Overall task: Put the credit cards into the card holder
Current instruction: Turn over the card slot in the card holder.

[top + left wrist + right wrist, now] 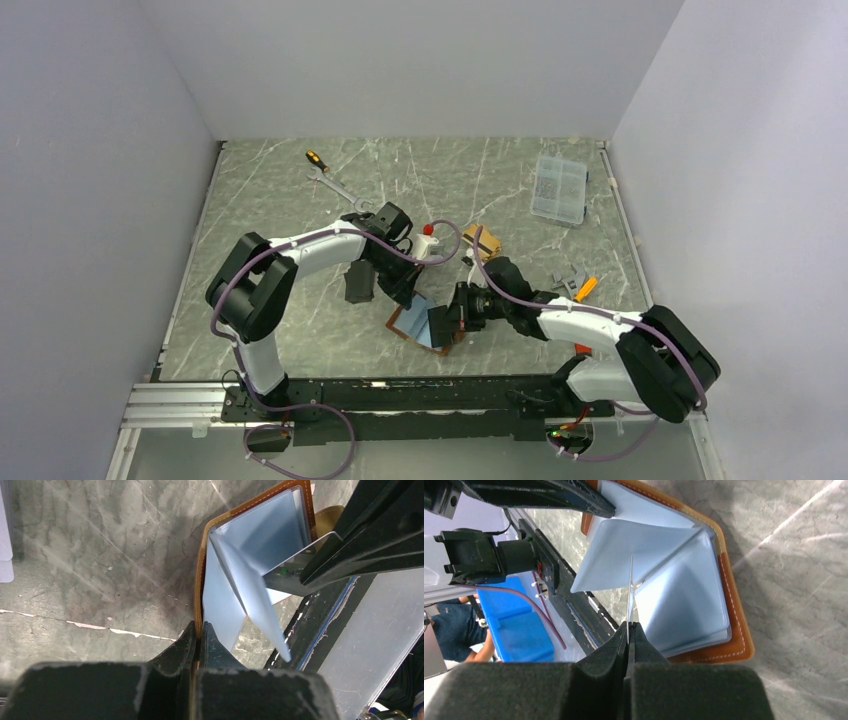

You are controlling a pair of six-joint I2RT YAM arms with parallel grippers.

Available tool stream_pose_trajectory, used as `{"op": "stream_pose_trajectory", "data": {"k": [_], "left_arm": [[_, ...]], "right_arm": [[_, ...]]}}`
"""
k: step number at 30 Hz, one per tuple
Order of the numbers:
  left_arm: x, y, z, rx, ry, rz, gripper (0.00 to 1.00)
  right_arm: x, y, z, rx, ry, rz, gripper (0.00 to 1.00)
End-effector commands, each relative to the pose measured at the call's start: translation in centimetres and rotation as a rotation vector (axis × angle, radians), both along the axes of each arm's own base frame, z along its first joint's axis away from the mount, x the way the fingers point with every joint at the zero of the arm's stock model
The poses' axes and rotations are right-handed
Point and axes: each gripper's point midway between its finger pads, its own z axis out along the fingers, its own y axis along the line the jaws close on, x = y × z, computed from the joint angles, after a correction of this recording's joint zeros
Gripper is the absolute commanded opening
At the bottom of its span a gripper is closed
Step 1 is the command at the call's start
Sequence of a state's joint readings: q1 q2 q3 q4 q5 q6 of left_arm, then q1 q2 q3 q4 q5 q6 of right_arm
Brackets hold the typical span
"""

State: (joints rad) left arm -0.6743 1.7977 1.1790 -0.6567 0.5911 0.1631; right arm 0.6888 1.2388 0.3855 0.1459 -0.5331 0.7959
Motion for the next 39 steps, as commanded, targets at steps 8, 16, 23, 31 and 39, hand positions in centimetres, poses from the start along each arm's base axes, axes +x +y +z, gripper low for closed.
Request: {"op": "stream_pose_trajectory", "data": {"k": [8, 16, 23, 31, 39], "left_arm": [[-0.2, -1.1, 2.5, -0.081, -0.03, -0.037, 0.0], [-0.3, -0.6, 2.1, -0.066, -0.06, -0.027, 0.04], [0.2, -0.3, 1.6, -0.034, -0.072, -0.013, 0.04], [1.1, 0.8, 2.0, 0.008, -0.16, 0.018, 0.35], [3.3, 3.2, 3.3, 0.06, -0.292, -0.013, 0.39]], "right_arm": [[1.9, 2.6, 0.6, 0.078, -0.037, 0.039, 0.0], [1.8, 3.3, 0.2, 0.121, -0.01, 0.054, 0.0], [1.6, 2.6, -0.1, 0.075, -0.008, 0.043, 0.0], [-0.6, 1.1, -3.0, 0.027, 0.078, 0.052, 0.0], [-0.4, 1.3, -2.4, 0.008, 0.067, 0.084, 0.0]]}}
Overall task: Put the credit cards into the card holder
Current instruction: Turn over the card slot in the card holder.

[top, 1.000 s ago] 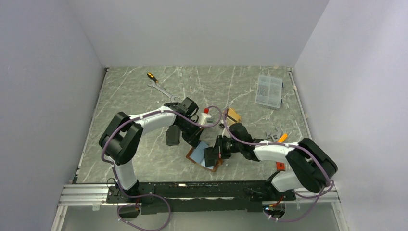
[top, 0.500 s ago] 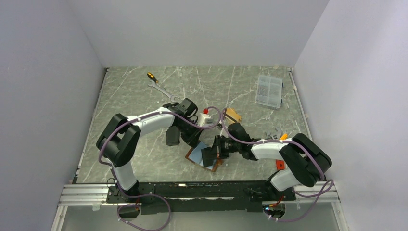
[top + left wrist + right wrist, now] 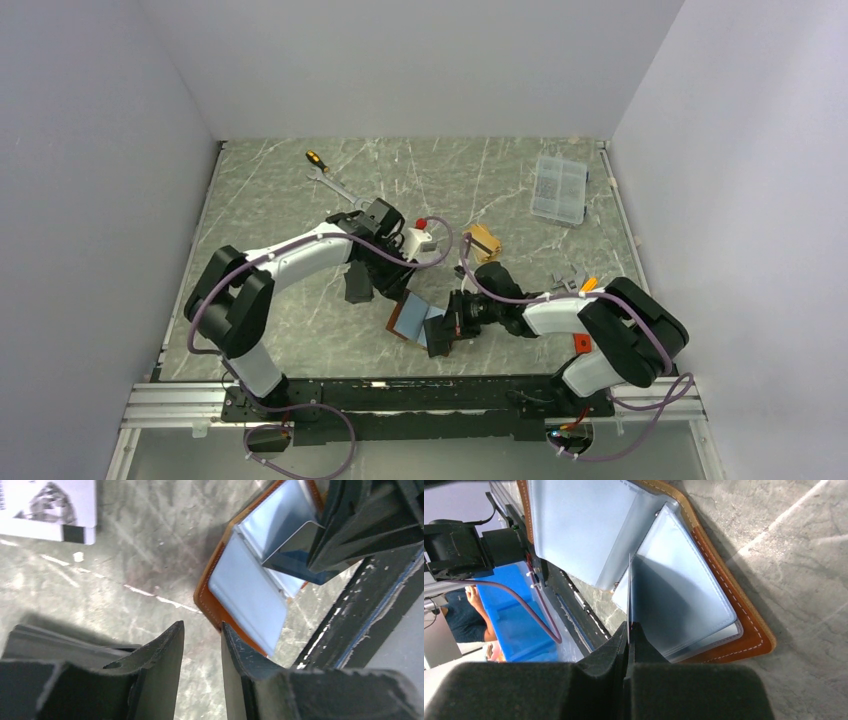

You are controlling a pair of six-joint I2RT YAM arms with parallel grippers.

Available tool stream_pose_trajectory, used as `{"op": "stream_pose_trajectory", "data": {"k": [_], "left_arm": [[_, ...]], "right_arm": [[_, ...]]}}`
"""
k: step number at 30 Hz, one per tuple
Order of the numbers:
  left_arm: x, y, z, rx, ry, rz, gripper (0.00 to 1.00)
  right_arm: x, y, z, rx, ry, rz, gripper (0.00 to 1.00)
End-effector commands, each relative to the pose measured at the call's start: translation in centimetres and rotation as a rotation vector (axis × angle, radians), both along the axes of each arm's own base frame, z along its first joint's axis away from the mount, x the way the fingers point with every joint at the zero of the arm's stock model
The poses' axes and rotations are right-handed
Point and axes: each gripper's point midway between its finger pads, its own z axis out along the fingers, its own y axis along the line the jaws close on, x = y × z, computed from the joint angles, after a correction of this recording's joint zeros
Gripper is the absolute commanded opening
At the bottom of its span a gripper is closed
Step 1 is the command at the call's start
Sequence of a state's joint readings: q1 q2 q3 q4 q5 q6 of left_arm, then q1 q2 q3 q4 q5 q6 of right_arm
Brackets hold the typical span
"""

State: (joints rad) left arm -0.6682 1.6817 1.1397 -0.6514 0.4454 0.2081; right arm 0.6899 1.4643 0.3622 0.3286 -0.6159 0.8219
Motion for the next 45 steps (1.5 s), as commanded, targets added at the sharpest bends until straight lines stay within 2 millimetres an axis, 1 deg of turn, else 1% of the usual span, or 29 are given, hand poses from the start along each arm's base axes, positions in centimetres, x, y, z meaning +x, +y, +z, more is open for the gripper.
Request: {"op": "stream_pose_trajectory", "data": {"k": [1, 5, 9, 11, 15, 17, 21, 23, 26, 28, 31, 35, 37, 40, 43, 44, 45], "left_arm": [[1.6, 1.2, 1.9, 0.006, -0.127, -0.052, 0.38], [0.2, 1.4, 1.6, -0.027, -0.124, -0.139, 0.36], [-1.1, 2.0, -0.4, 0.001, -0.089, -0.187, 0.32], [-2.0, 2.3, -1.3, 0.005, -0.065, -0.208, 0.31], [-3.3, 2.3, -1.3, -0.029, -0.05, -0.231, 0.3], [-3.5, 2.3, -0.8, -0.047, -0.067, -0.234, 0.29], [-4.2, 2.3, 0.5, -0.089, -0.085, -0.255, 0.28], [-4.8, 2.5, 0.7, -0.105, -0.078, -0.275, 0.28], [-5.6, 2.9, 0.2, -0.103, -0.076, -0.301, 0.27], [-5.8, 3.1, 0.1, -0.103, -0.085, -0.313, 0.27], [-5.4, 2.9, 1.1, -0.13, -0.147, -0.341, 0.27], [-5.1, 2.0, 3.0, -0.164, -0.238, -0.457, 0.28], [-5.3, 1.8, 3.1, -0.145, -0.267, -0.531, 0.29], [-5.5, 2.1, 2.9, -0.071, -0.331, -0.644, 0.29], [-4.7, 2.5, 4.3, 0.008, -0.448, -0.73, 0.32], [-4.2, 2.7, 5.0, 0.038, -0.483, -0.747, 0.4], [-3.7, 2.7, 5.9, 0.052, -0.53, -0.764, 0.53]], "right_arm": [[0.6, 0.7, 1.3, 0.006, -0.048, 0.04, 0.0], [1.6, 1.4, 2.9, 0.013, -0.083, 0.047, 0.0], [2.8, 2.3, 4.5, 0.031, -0.112, 0.049, 0.0], [3.2, 2.7, 5.0, 0.039, -0.118, 0.049, 0.0], [3.5, 3.3, 5.3, 0.043, -0.125, 0.056, 0.0], [3.7, 3.7, 4.9, 0.036, -0.12, 0.063, 0.0], [3.8, 4.3, 3.1, 0.012, -0.091, 0.074, 0.0], [3.6, 4.4, 2.1, -0.003, -0.079, 0.085, 0.0], [3.0, 4.2, 0.9, -0.019, -0.059, 0.093, 0.0], [2.5, 3.9, 0.3, -0.032, -0.049, 0.097, 0.0], [1.9, 3.3, -0.6, -0.053, -0.033, 0.103, 0.0], [1.0, 2.5, -1.7, -0.083, -0.017, 0.121, 0.0], [0.7, 2.1, -2.0, -0.093, -0.012, 0.131, 0.0], [0.4, 2.1, -1.9, -0.095, -0.007, 0.149, 0.0], [0.4, 2.2, -1.3, -0.087, -0.011, 0.162, 0.0], [0.4, 2.2, -1.1, -0.085, -0.015, 0.164, 0.0], [0.4, 2.2, -0.9, -0.085, -0.018, 0.167, 0.0]]}}
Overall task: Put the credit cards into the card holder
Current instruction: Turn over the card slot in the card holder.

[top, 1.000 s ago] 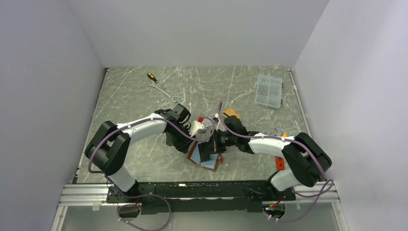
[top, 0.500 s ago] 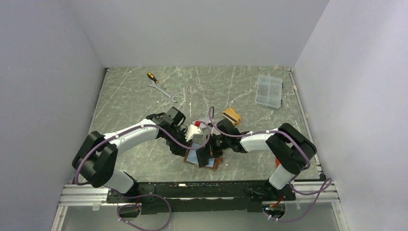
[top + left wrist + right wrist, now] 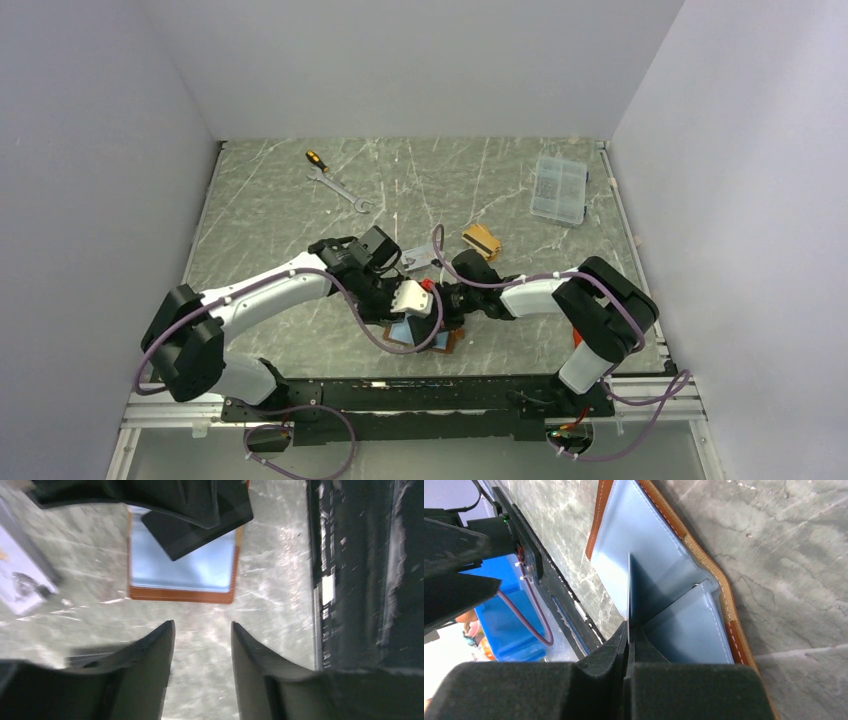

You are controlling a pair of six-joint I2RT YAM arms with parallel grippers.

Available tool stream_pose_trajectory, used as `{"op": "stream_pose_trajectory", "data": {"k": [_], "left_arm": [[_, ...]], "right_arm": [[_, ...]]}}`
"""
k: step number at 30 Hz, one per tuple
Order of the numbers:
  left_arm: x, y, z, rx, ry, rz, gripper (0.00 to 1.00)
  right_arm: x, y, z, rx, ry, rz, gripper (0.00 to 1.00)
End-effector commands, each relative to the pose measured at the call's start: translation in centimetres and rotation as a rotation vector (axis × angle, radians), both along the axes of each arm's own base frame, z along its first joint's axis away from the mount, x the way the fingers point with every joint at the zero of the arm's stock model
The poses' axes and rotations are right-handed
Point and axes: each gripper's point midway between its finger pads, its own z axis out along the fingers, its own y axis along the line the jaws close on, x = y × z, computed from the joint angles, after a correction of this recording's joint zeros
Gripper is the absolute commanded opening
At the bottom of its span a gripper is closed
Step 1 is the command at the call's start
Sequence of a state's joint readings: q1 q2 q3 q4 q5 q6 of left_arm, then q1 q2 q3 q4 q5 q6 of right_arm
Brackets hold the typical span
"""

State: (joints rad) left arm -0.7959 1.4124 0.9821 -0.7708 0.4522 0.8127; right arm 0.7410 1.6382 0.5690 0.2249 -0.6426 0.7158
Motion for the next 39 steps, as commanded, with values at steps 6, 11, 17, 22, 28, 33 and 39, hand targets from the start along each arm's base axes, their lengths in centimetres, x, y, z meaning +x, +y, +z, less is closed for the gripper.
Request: {"op": "stream_pose_trajectory", "data": {"k": [6, 11, 17, 22, 28, 33, 39], "left_arm": [[1.6, 0.6, 6.3, -0.023, -0.584, -0.36, 0.99], [1.7, -0.8, 4.7, -0.001, -0.661, -0.396, 0.99], [2.2, -3.6, 8.1, -0.194, -0.849, -0.31, 0.99], [1.4, -4.1, 6.3, -0.349, -0.977, -0.336, 1.0], [-0.4, -4.4, 2.5, -0.301, -0.801, -0.41, 0.98], [-1.3, -4.0, -0.2, -0.305, -0.748, -0.463, 0.72], [-0.2, -3.6, -2.7, -0.234, -0.66, -0.457, 0.18]], "right_arm": [[-1.0, -0.8, 0.5, -0.028, -0.003, 0.059, 0.0], [-0.6, -0.4, 1.1, -0.012, -0.011, 0.074, 0.0], [-0.9, -0.5, 1.2, -0.008, -0.007, 0.093, 0.0], [-0.5, -0.7, 1.5, -0.011, -0.016, 0.087, 0.0], [-0.5, -0.4, 2.2, 0.019, -0.015, 0.069, 0.0], [-0.5, -0.2, 3.1, 0.051, -0.019, 0.074, 0.0], [-0.5, -0.1, 4.6, 0.098, -0.039, 0.064, 0.0]]}}
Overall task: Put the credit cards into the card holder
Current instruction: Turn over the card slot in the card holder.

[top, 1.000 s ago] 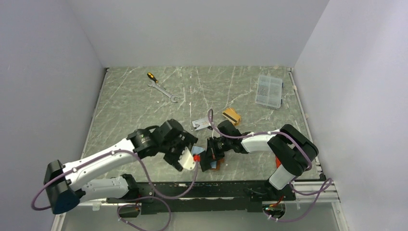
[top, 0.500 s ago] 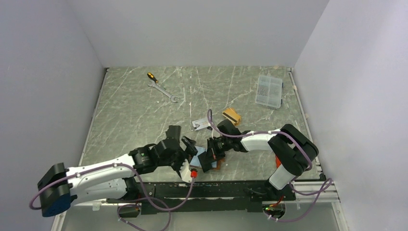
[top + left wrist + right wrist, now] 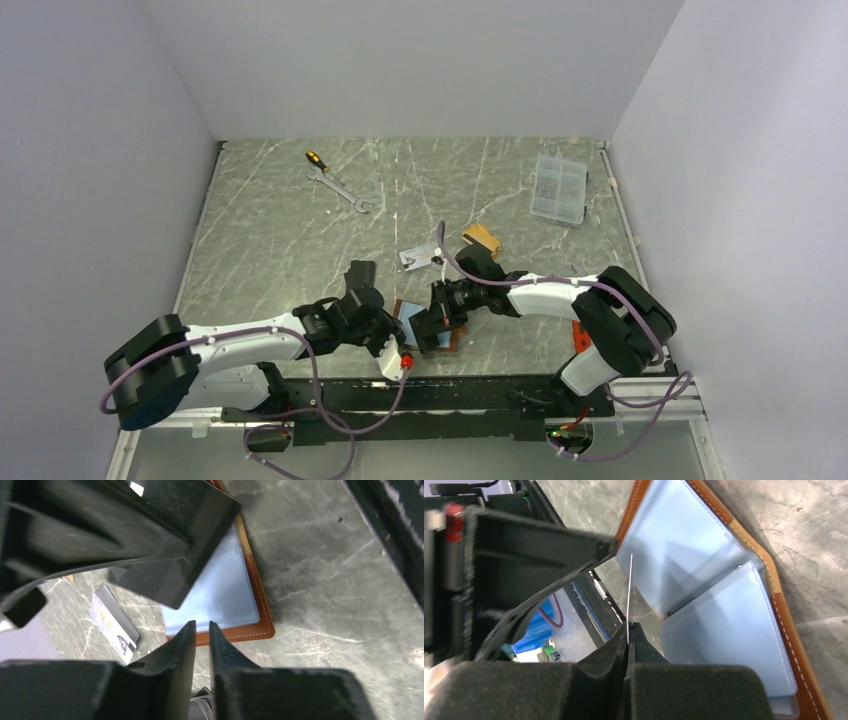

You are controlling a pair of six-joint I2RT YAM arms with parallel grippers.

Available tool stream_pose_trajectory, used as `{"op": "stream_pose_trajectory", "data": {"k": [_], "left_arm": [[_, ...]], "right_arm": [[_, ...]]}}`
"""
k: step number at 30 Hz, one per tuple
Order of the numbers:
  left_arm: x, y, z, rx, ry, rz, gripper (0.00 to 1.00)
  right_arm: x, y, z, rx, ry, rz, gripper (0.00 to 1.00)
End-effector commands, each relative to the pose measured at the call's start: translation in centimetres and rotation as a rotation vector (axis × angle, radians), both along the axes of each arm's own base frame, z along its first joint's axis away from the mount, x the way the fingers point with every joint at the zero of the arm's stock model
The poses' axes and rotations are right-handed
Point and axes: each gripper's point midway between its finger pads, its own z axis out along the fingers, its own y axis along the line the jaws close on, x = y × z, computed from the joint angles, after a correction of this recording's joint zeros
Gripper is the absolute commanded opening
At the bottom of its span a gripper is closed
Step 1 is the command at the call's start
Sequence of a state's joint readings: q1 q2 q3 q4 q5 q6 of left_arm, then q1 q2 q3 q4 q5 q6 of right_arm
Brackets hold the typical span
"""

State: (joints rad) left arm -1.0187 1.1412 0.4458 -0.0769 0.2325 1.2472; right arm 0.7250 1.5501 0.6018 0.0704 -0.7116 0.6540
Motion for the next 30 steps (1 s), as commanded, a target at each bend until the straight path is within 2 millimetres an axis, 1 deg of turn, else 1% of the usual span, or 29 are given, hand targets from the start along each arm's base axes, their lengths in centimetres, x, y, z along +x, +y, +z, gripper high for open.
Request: {"op": "stream_pose_trajectory", "data": {"k": [1, 4, 6, 10, 18, 21, 23, 25, 27, 30], "left_arm": [[0.4, -1.2, 0.1, -0.018, 0.028, -0.035, 0.15], [0.3, -0.6, -1.1, 0.035, 0.047, -0.039, 0.15], [0.4, -0.1, -1.6, 0.065, 0.062, -0.032, 0.15], [-0.2, 0.5, -2.3, 0.113, 0.106, -0.036, 0.17], [-2.6, 0.7, -2.8, 0.133, 0.169, -0.068, 0.15], [-3.3, 0.5, -2.6, 0.132, 0.19, -0.073, 0.13], [-3.8, 0.4, -2.4, 0.131, 0.202, -0.079, 0.13], [-3.8, 0.4, -2.5, 0.128, 0.197, -0.075, 0.12], [-3.7, 0.3, -2.6, 0.126, 0.188, -0.073, 0.12], [-3.4, 0.4, -2.8, 0.127, 0.17, -0.065, 0.11]], "right_arm": [[0.5, 0.5, 2.2, 0.084, -0.045, -0.007, 0.0], [1.0, 0.0, 2.0, 0.074, -0.049, -0.054, 0.0], [1.7, -0.5, 1.9, 0.062, -0.061, -0.113, 0.0], [2.7, -1.3, 0.7, 0.0, -0.054, -0.206, 0.0], [3.3, -2.4, -1.3, -0.104, -0.033, -0.279, 0.0], [4.0, -2.9, -1.6, -0.155, -0.049, -0.316, 0.0], [4.7, -3.1, -1.1, -0.166, -0.077, -0.345, 0.0], [5.4, -3.1, -0.6, -0.175, -0.097, -0.372, 0.0], [5.6, -2.6, -0.2, -0.159, -0.106, -0.373, 0.0], [5.3, -1.6, 0.2, -0.134, -0.105, -0.348, 0.0]]}}
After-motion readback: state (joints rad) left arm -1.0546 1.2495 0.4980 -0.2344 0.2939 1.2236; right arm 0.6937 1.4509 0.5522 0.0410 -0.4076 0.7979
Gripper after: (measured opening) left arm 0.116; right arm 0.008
